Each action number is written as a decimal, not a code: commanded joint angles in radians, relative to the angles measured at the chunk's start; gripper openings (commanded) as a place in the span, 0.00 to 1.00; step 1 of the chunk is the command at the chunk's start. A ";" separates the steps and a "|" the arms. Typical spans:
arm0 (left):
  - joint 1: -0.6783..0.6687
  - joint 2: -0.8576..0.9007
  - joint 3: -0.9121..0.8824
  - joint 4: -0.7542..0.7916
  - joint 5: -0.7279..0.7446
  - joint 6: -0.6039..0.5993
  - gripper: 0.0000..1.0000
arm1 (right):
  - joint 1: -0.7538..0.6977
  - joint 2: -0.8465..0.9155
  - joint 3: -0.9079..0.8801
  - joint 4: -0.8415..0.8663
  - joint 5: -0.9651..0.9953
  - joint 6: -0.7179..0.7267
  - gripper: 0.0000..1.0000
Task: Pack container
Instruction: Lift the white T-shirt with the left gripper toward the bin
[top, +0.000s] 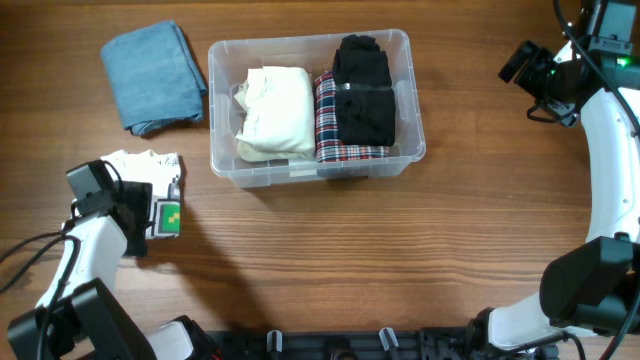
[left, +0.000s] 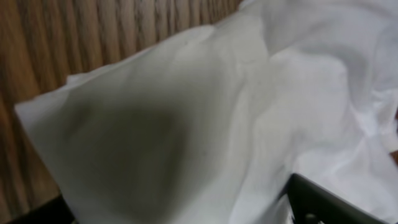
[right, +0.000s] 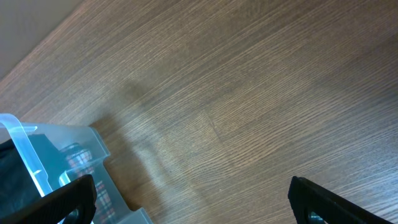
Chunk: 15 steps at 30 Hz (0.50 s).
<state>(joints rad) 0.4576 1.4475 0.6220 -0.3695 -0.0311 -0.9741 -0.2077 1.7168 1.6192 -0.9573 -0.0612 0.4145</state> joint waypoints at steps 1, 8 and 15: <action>0.006 0.086 -0.016 0.039 0.011 -0.002 0.64 | 0.001 0.014 0.009 0.003 0.020 0.007 1.00; 0.006 0.105 -0.016 0.075 0.012 0.003 0.04 | 0.001 0.014 0.009 0.003 0.020 0.007 1.00; 0.006 0.041 0.002 0.111 0.153 0.238 0.04 | 0.001 0.014 0.009 0.003 0.020 0.007 1.00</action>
<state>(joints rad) 0.4618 1.4971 0.6350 -0.2562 0.0101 -0.8925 -0.2077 1.7168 1.6192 -0.9569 -0.0586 0.4145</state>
